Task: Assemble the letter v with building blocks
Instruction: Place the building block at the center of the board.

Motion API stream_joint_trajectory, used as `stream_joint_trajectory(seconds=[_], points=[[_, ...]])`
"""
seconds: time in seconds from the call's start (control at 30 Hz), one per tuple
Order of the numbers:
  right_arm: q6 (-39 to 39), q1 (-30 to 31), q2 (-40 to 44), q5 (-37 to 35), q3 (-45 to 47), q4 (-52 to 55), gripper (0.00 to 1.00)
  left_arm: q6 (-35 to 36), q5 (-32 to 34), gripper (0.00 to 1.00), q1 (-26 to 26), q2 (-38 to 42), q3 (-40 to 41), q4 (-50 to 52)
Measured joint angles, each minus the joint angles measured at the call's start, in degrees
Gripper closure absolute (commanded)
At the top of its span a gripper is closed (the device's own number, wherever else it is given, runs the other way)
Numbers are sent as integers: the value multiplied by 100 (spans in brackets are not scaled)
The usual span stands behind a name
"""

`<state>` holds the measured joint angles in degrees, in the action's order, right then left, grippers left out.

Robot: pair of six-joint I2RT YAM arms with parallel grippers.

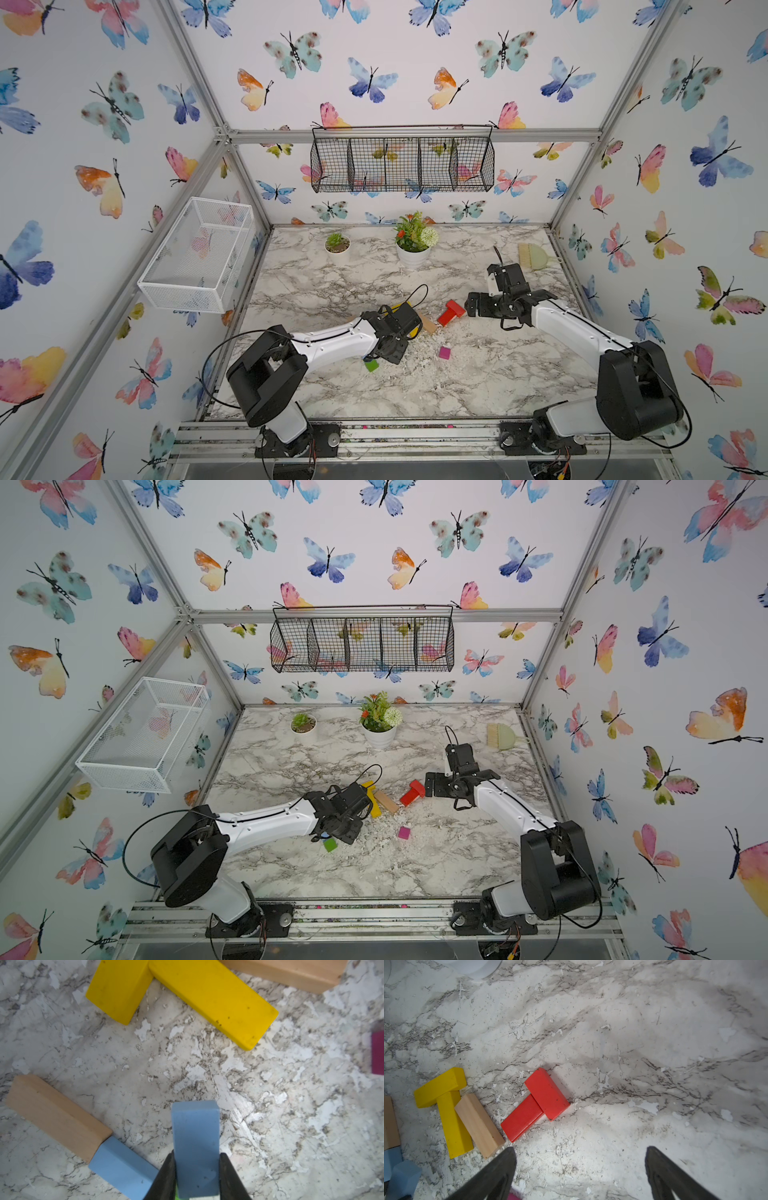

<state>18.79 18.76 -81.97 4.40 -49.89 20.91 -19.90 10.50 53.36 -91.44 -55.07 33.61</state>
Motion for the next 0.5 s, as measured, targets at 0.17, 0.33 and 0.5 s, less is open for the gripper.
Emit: stream_joint_trajectory(seconds=[0.17,0.33,0.5], points=[[2,0,0,20,37,-44,2,63,17,67,-9,-74,2,15],[0,0,0,42,57,-66,2,68,20,67,-44,-262,2,35],[0,0,0,59,96,-90,2,70,24,66,-57,-348,20,57]])
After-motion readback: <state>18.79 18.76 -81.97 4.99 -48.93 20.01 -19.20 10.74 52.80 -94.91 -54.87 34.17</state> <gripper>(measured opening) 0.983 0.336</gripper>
